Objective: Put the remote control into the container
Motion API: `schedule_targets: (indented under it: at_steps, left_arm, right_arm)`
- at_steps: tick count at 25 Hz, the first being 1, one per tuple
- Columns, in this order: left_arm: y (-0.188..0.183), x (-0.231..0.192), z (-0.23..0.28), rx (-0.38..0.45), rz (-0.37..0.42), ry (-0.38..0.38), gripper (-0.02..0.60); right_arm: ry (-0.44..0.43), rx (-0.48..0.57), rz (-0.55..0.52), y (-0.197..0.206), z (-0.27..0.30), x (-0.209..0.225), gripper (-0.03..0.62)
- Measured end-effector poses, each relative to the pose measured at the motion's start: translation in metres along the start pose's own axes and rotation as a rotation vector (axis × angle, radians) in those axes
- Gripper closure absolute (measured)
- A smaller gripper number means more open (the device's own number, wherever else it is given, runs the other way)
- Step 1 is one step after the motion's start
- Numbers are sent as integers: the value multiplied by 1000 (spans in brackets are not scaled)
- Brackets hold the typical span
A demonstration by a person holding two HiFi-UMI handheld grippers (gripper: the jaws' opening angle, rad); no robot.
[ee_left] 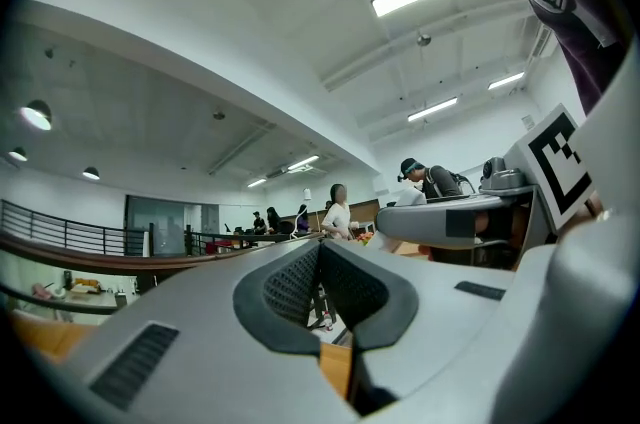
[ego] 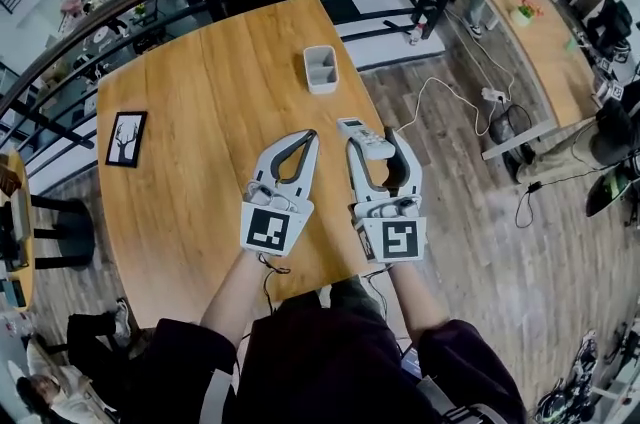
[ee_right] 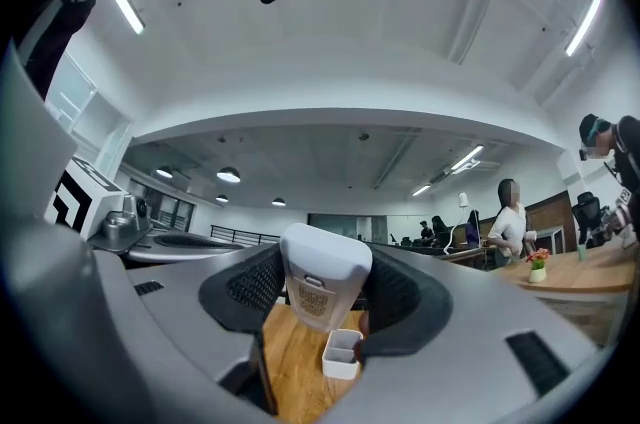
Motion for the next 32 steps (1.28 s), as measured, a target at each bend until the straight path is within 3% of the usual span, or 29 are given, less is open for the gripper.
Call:
schedule_targets:
  at_steps: [7, 19, 32]
  left_arm:
    - [67, -38, 55, -33, -1, -63, 569]
    - [195, -99, 115, -107, -16, -136, 569]
    - [242, -133, 120, -148, -21, -228, 569]
  right_arm:
    - [-64, -27, 23, 64, 64, 33, 335]
    - [-99, -93, 82, 190, 147, 71, 335]
    - [-141, -166, 78, 280, 237, 70, 335]
Point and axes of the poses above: the fingertips, and each gripper's own axes: z forward along the fingers, x to its right, y out of its underside, the point moved 3 cm from there along -z, backward along the fingers, and after that the axes turned 12 degrees about x, right-handed, at the moved point
